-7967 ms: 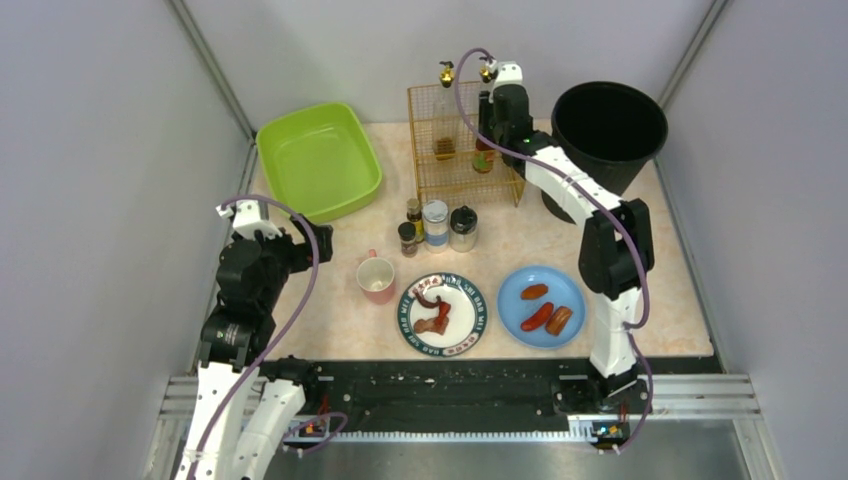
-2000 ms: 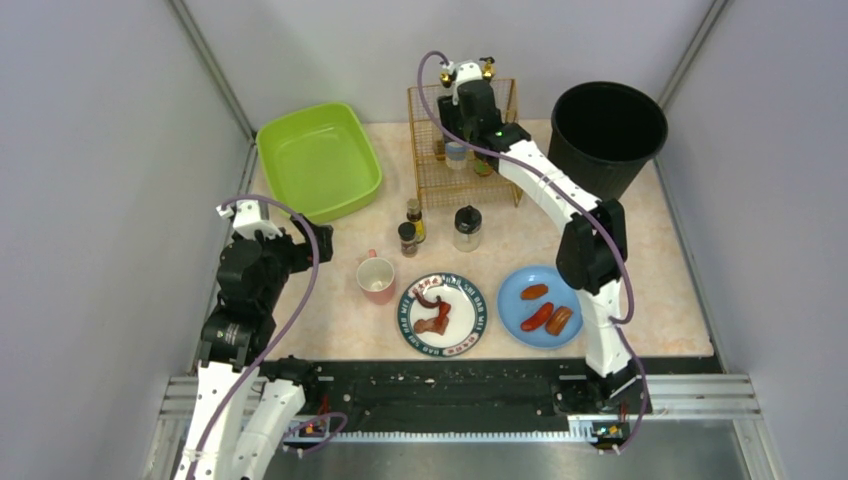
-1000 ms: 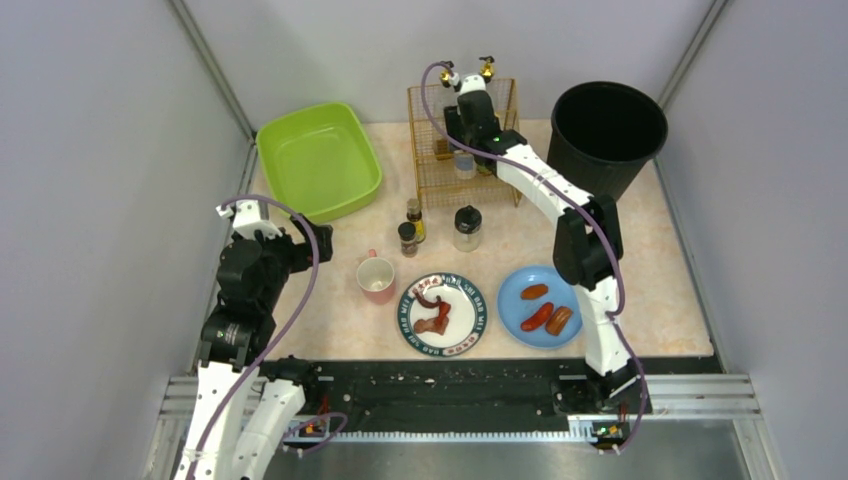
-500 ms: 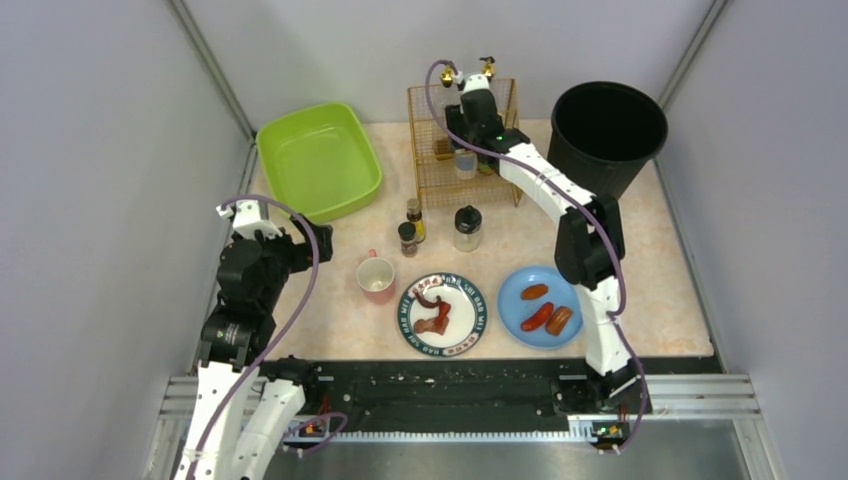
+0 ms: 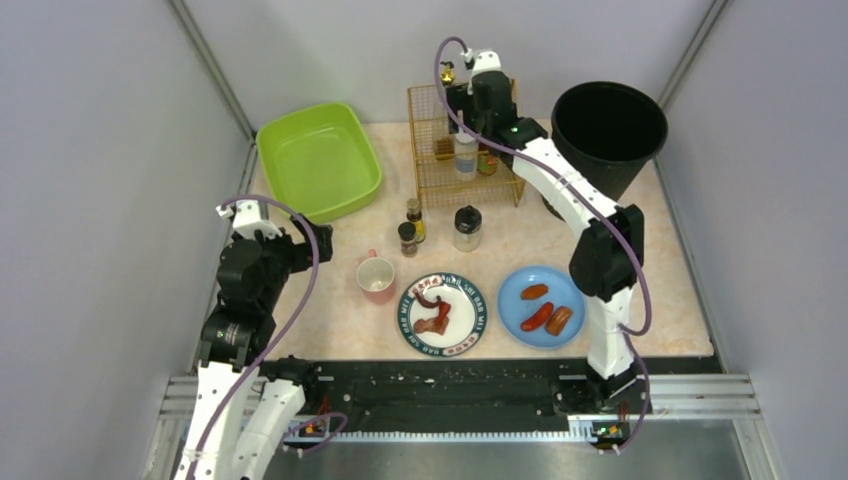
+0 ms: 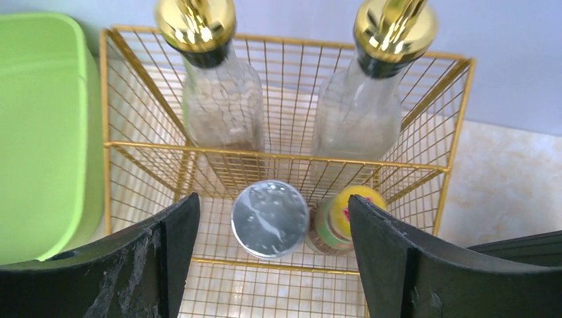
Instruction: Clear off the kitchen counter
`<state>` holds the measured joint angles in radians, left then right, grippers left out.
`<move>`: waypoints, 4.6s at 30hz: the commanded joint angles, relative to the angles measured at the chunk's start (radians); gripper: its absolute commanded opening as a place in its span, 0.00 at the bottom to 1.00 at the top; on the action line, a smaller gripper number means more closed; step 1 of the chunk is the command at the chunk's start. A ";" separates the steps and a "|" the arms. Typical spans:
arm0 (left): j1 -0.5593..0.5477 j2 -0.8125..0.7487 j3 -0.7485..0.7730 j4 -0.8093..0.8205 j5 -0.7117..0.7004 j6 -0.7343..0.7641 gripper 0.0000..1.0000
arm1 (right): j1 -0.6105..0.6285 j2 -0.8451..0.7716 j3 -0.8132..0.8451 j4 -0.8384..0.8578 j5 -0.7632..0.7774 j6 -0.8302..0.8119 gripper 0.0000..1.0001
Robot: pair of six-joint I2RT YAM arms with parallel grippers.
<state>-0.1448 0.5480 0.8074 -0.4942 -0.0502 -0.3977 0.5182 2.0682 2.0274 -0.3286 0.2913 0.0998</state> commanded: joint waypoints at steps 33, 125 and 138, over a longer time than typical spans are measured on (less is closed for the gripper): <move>0.001 -0.020 0.007 0.023 0.016 -0.001 0.99 | 0.229 -0.462 -0.714 0.105 0.088 0.066 0.84; 0.000 0.002 0.004 0.026 0.027 0.000 0.99 | 0.172 -0.024 0.102 0.068 0.077 -0.029 0.00; 0.003 0.004 0.005 0.026 0.020 0.003 0.99 | 0.118 0.126 0.218 0.050 0.050 0.004 0.00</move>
<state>-0.1448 0.5480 0.8074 -0.4938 -0.0307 -0.3981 0.6529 2.1620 2.1559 -0.3588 0.3386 0.0849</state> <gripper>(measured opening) 0.989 0.615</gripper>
